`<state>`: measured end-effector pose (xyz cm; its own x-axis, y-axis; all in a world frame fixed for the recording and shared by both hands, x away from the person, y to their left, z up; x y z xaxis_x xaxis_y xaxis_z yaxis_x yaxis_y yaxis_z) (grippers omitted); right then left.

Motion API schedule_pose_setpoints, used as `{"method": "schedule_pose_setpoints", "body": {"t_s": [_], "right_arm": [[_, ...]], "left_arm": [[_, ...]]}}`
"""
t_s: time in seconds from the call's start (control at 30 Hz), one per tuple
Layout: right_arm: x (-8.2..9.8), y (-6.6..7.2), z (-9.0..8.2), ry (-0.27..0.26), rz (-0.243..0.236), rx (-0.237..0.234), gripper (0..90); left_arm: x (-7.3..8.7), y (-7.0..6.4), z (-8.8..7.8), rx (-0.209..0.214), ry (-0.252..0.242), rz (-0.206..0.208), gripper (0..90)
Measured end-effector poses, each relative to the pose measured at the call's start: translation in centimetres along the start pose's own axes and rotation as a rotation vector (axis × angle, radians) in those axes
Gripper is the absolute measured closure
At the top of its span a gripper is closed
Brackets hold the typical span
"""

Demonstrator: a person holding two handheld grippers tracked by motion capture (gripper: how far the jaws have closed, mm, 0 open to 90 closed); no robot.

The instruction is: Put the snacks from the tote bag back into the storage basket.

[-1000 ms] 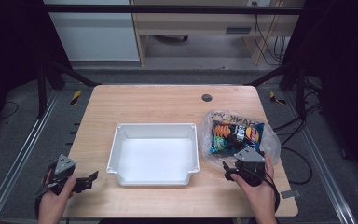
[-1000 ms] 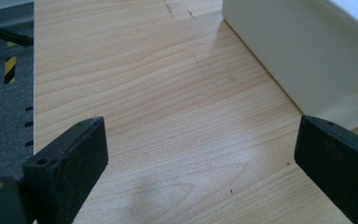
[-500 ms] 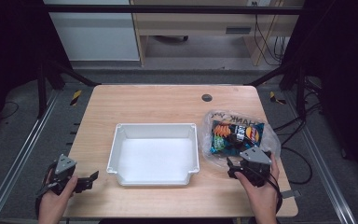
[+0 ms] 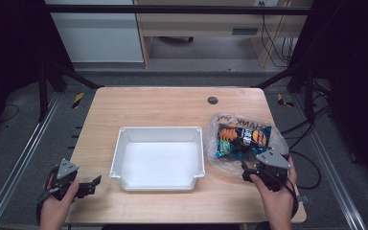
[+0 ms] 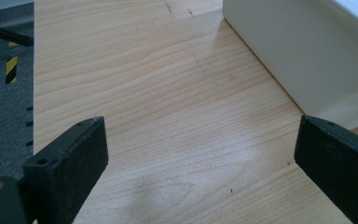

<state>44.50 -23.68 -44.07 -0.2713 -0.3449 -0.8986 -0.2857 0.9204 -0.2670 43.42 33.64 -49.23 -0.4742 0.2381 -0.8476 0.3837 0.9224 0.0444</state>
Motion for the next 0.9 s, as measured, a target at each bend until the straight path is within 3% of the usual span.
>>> {"method": "schedule_pose_setpoints", "body": {"t_s": [0.2,0.37,0.4,0.53,0.67,0.7,0.9], "right_arm": [[-0.9,-0.9,0.1,0.002,-0.017,0.000,6.0],[-1.7,-1.4,0.4,0.027,-0.051,-0.043,5.3],[-2.1,-1.6,0.6,0.044,-0.072,-0.076,4.7],[-3.2,-1.9,0.8,0.062,-0.109,-0.120,4.7],[-4.1,-2.0,1.2,0.095,-0.149,-0.140,4.7],[-4.7,-2.0,1.5,0.105,-0.182,-0.158,5.5],[-6.2,-2.5,2.5,0.144,-0.226,-0.203,6.8]], "left_arm": [[0.2,0.2,-0.1,-0.009,0.005,-0.005,2.6],[0.3,0.3,-0.3,-0.021,0.005,-0.008,2.6],[0.3,0.3,-0.3,-0.021,0.005,-0.006,2.6],[0.2,0.2,-0.2,-0.016,0.005,-0.001,2.6],[0.2,0.1,-0.1,-0.010,0.006,0.001,2.6],[0.2,0.1,-0.1,-0.010,0.007,0.002,2.6],[0.2,0.1,-0.1,-0.010,0.008,0.002,2.6]]}}
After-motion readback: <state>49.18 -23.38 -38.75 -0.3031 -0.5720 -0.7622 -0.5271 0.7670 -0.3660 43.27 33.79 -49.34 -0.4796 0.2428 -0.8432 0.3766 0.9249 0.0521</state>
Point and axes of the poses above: each handheld gripper's, and its own axes: z roughly forward along the jaws, x roughly out of its underside, y roughly to its left, the point moved 3 cm from there along z, roughly forward along the jaws, and after that the axes turned 8 degrees about -y, right-handed, at the moved point
